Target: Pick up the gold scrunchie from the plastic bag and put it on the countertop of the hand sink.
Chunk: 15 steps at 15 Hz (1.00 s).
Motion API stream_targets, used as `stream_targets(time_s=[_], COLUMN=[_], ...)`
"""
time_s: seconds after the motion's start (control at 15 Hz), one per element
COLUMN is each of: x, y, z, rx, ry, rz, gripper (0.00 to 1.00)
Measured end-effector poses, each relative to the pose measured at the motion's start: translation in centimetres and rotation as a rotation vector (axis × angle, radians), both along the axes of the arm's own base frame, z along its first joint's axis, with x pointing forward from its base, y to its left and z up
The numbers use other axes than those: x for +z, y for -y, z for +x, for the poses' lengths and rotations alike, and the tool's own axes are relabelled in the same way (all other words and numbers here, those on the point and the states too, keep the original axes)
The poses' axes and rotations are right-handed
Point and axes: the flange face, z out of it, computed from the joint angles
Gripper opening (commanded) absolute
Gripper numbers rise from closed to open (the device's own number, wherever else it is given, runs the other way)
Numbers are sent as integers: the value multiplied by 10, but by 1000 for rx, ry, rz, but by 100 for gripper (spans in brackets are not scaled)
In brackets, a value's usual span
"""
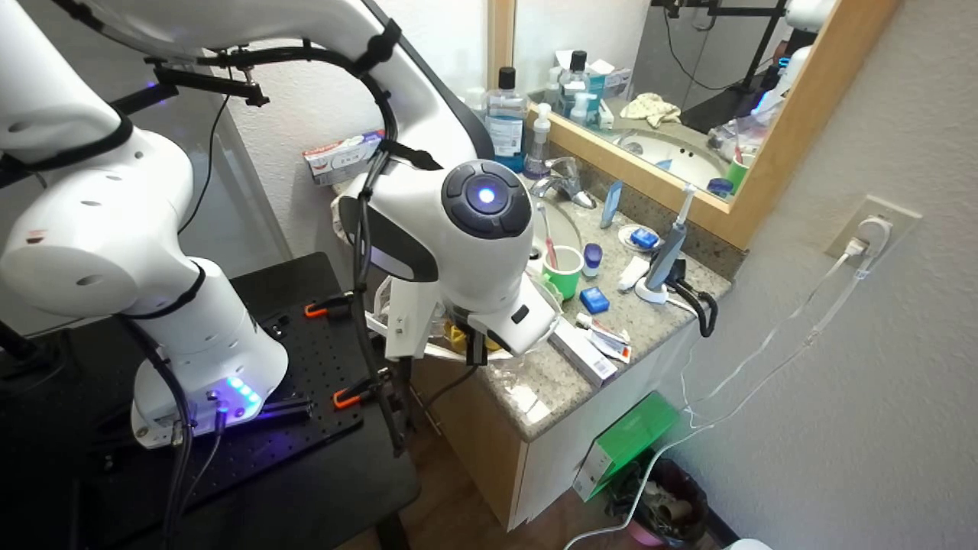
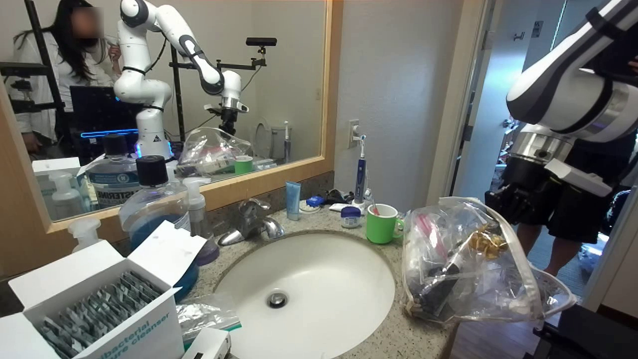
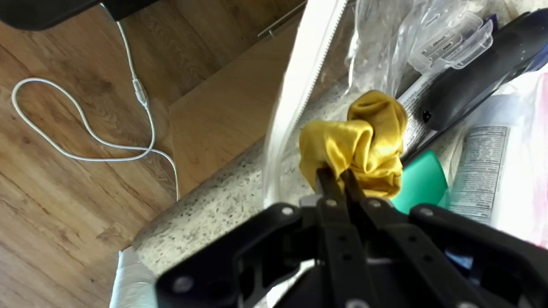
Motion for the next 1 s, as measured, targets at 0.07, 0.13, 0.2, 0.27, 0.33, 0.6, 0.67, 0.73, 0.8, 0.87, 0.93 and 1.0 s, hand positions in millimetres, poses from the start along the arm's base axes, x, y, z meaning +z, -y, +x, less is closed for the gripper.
stream_targets(time_s=[0.07,0.13,0.2,0.27,0.33,0.6,0.67,0.73,0.8,0.87,0.93,1.0], x=[2,5,8,11,15,32,37,41,46,50,54,59], y=[2,3,4,4,3,-2,-2,-3,-2,-2,-2,-2], z=[-3,-5,-6,-7,-8,-16,-18,-21,-23,-25,-28,-29], rx=[2,7,11,13,15,29,33,35,35,36,40,46], ry=[10,20,29,37,46,93,105,117,129,140,150,160], rz=[-2,-5,-7,-10,-12,-25,-29,-32,-34,-34,-39,-45], gripper=[3,3,3,3,3,3,3,3,3,3,3,3])
